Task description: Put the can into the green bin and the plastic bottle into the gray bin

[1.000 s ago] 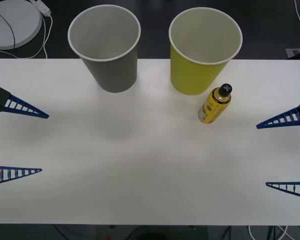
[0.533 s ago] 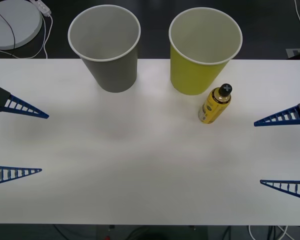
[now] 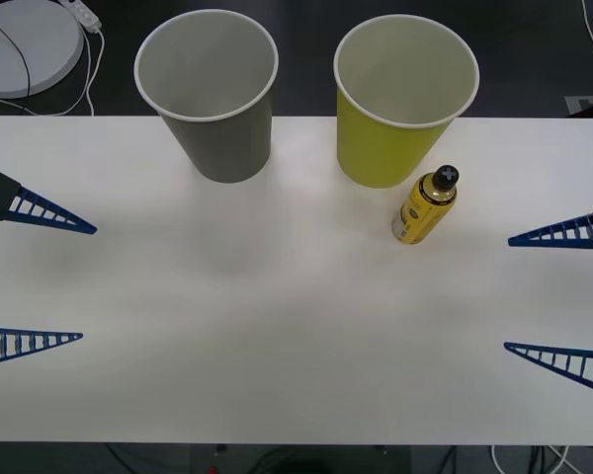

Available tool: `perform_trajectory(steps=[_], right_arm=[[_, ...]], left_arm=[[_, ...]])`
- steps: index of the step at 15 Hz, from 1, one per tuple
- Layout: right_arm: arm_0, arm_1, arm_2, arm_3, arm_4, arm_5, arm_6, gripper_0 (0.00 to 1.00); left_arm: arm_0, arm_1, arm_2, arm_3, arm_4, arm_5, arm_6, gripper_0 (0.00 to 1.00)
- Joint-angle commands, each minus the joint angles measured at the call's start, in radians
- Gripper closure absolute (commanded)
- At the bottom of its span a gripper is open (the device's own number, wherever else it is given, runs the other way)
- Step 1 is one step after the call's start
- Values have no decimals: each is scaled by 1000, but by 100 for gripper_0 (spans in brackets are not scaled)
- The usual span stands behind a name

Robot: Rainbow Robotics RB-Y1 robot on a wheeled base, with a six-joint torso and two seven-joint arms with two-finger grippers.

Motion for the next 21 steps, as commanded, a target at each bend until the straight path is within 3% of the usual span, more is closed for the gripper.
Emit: perform_trajectory(steps=[1,17,21], right_arm=[[43,0,0,-15,15,67,5,0],[227,0,58,-9,24,477,16,0],[232,8,83,44,9,521,-4,0]], left_arm=[[0,0,0,0,0,0,0,0],[0,0,0,0,0,0,0,0],[0,0,0,0,0,0,0,0]])
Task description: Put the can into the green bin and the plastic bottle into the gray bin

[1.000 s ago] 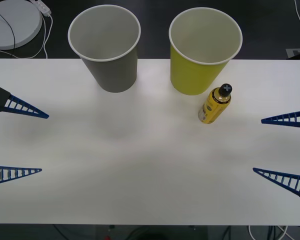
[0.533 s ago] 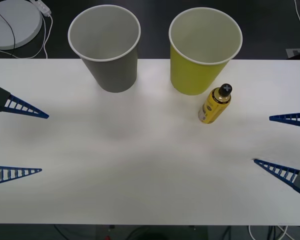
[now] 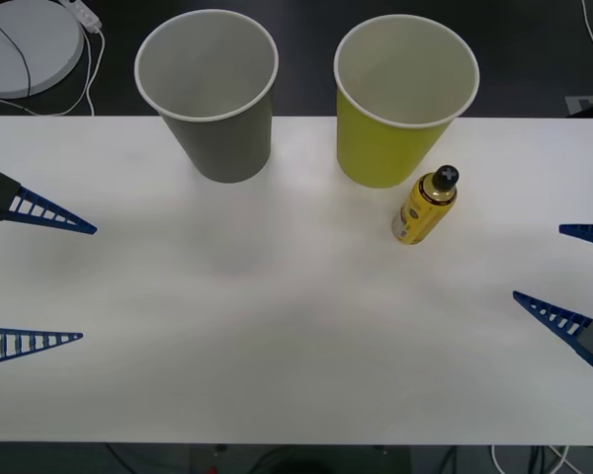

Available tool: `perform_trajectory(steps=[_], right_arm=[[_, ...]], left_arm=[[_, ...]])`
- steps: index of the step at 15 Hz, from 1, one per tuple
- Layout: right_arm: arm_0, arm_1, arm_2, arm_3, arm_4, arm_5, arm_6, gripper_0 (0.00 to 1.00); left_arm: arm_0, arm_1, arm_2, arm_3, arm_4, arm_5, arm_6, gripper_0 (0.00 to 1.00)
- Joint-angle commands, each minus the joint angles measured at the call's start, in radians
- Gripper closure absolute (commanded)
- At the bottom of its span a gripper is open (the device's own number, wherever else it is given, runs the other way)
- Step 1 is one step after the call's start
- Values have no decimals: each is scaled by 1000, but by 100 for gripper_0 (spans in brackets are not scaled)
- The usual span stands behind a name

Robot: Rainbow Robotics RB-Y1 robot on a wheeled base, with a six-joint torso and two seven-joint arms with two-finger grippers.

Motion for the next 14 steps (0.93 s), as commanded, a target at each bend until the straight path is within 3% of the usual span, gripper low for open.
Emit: perform_trajectory(steps=[1,7,14], right_arm=[[-1,12,21,36,-12,31,-8,0],[-36,71,62,99,-21,59,-25,0],[-117,74,219,110,8,224,-14,0]], left_arm=[[0,0,0,0,0,0,0,0],[0,0,0,0,0,0,0,0],[0,0,0,0,0,0,0,0]])
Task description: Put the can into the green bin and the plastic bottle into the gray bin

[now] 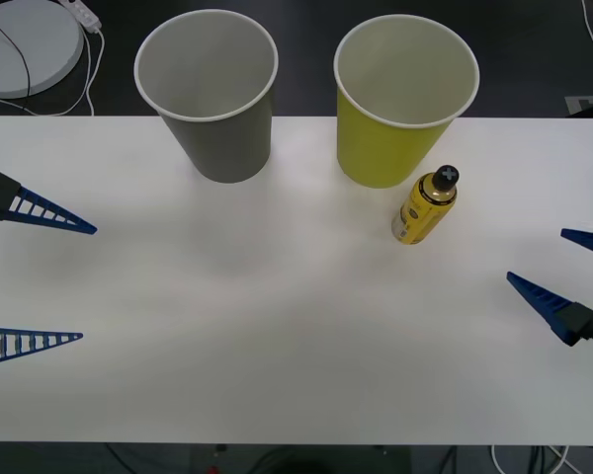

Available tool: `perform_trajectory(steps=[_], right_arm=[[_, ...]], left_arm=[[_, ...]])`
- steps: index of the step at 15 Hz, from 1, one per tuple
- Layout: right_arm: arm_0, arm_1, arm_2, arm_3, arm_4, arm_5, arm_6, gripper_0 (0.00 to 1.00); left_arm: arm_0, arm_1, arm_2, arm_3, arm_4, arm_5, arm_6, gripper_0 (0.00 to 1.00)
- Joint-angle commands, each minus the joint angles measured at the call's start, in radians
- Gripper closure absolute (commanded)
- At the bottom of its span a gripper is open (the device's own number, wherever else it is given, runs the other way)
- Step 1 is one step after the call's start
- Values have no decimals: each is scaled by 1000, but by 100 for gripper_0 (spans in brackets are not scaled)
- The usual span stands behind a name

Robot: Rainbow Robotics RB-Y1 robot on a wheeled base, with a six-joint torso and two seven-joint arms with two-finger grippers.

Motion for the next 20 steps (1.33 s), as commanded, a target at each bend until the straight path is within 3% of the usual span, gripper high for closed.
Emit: perform_trajectory(steps=[1,8,15,20], right_arm=[[-33,0,74,2,17,86,2,0],[-181,2,266,77,19,214,11,0],[-263,5,344,92,42,251,16,0],[-346,80,382,166,60,252,22,0]], left_arm=[[0,0,0,0,0,0,0,0],[0,0,0,0,0,0,0,0],[0,0,0,0,0,0,0,0],[0,0,0,0,0,0,0,0]])
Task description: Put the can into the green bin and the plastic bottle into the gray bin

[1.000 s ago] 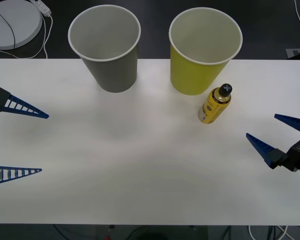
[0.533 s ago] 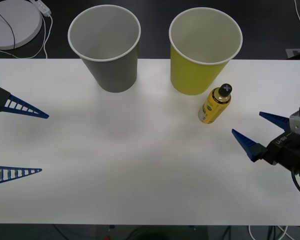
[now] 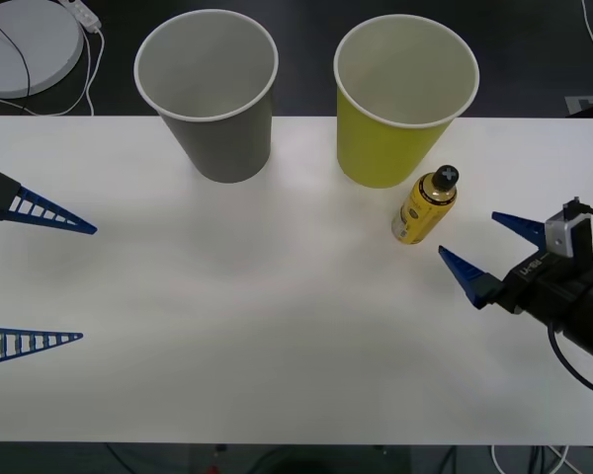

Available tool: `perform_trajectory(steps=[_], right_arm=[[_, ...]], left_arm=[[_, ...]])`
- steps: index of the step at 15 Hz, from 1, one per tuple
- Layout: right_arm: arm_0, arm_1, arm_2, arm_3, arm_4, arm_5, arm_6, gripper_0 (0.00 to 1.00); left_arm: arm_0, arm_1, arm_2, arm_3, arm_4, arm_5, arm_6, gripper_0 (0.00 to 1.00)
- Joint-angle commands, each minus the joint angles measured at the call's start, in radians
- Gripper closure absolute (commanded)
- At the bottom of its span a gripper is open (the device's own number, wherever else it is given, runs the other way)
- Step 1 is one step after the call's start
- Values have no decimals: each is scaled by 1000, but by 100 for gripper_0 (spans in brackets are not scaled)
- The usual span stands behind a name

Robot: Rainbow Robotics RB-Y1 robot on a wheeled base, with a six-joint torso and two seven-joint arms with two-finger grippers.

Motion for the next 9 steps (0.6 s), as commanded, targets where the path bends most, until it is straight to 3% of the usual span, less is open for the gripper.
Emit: perform_trajectory(steps=[1,9], right_arm=[[-45,48,15,42,13,-1,6,0],[-146,137,53,128,70,0,32,0]], left_arm=[[0,0,0,0,0,0,0,0],[0,0,0,0,0,0,0,0]])
